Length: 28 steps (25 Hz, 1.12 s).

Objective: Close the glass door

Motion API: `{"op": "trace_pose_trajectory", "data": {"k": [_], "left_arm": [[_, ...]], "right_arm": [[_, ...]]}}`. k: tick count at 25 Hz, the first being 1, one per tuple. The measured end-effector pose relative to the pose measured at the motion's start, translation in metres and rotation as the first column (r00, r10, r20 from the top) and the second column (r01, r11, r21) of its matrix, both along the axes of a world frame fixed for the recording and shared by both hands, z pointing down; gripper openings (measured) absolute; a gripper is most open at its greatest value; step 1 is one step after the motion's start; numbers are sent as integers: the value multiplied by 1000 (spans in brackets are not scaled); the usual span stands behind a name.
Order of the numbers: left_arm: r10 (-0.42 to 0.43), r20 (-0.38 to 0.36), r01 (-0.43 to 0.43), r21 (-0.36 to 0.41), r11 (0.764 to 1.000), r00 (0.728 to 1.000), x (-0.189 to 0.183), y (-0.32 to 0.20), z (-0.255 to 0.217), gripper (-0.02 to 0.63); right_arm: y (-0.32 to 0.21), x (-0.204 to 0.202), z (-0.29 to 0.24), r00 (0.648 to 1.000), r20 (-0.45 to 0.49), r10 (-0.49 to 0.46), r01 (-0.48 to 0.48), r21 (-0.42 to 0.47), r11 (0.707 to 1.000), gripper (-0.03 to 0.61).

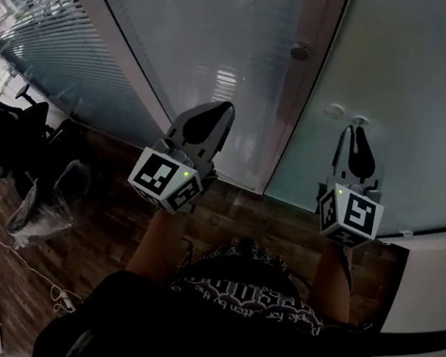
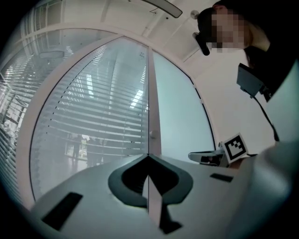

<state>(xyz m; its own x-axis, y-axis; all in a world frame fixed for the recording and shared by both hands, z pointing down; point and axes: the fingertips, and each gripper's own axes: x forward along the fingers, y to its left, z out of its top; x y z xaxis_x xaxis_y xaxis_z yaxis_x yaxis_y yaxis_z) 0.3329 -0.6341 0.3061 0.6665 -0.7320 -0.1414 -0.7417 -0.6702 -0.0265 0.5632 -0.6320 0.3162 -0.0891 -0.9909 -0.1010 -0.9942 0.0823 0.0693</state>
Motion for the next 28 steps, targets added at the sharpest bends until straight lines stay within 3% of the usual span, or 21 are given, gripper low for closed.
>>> {"op": "trace_pose_trajectory", "data": {"k": [11, 28], "left_arm": [[-7, -11, 7, 12, 1000, 1000, -11, 27, -4, 2], [-2, -9, 2, 9, 1000, 1000, -12, 56, -1, 2]], "right_arm": [[45, -9, -14, 1000, 7, -7, 7, 54, 999, 3], [82, -17, -25, 1000, -2, -17, 17, 68, 998, 3]]}}
